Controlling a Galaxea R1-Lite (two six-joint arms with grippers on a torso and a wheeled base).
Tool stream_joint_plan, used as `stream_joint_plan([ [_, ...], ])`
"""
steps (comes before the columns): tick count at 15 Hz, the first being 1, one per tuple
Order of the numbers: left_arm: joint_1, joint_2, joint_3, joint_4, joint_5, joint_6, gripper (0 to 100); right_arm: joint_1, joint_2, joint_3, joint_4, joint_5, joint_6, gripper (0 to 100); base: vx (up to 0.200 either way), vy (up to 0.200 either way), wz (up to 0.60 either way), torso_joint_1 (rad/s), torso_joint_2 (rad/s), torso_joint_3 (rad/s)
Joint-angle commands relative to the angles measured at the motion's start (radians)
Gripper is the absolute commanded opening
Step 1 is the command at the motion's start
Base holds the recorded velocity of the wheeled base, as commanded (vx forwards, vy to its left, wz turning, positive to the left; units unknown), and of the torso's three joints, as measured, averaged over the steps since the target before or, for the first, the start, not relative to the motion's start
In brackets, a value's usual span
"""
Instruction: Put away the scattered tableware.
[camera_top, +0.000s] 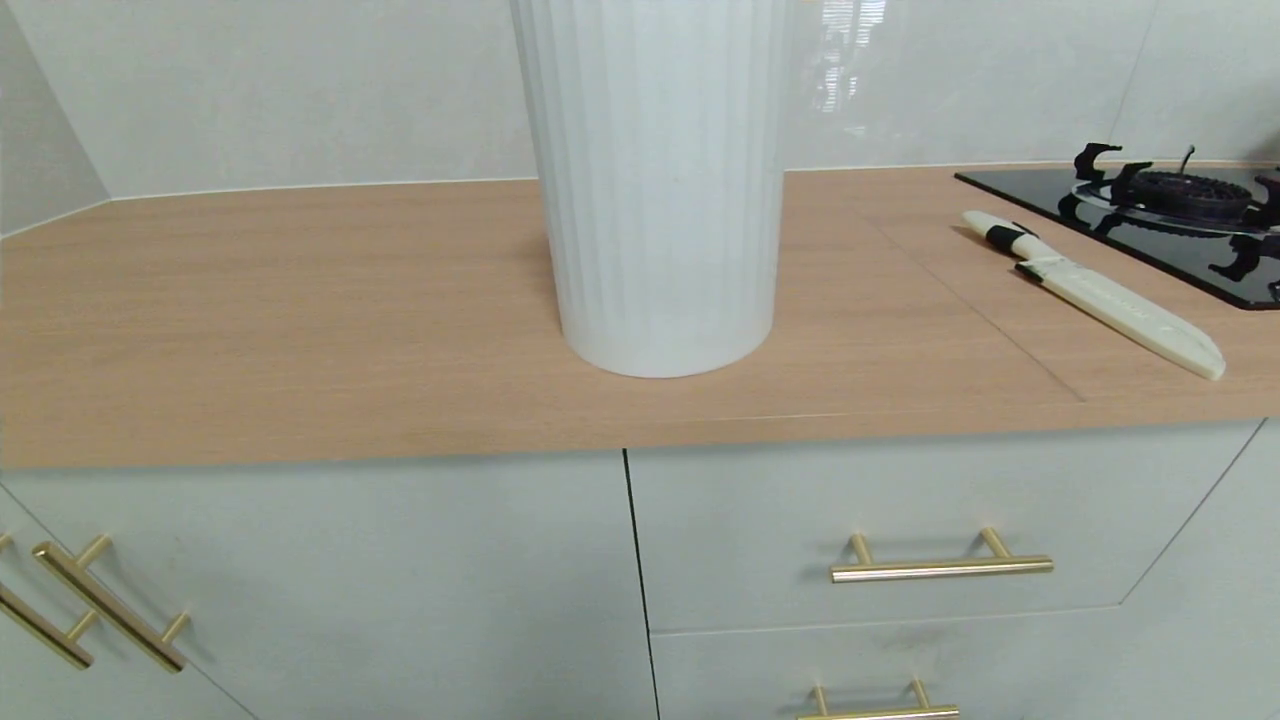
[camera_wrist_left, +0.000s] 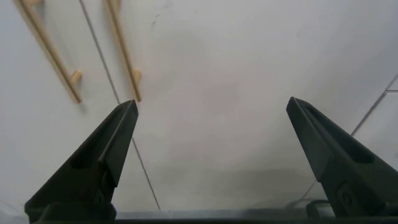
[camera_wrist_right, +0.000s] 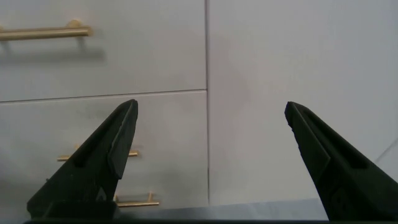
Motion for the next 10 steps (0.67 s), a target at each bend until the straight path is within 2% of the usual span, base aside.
stream_joint_plan([
  [1,0.000,0.002,0.000,0.000,0.001,-0.002,100,-0.002,0.002,0.000,0.000,0.000,0.000,100,0.000,0.000,0.00,0.000,0.00,0.000],
  [10,0.000,0.002,0.000,0.000,0.001,0.000,100,-0.002,0.002,0.000,0.000,0.000,-0.002,100,0.000,0.000,0.00,0.000,0.00,0.000],
])
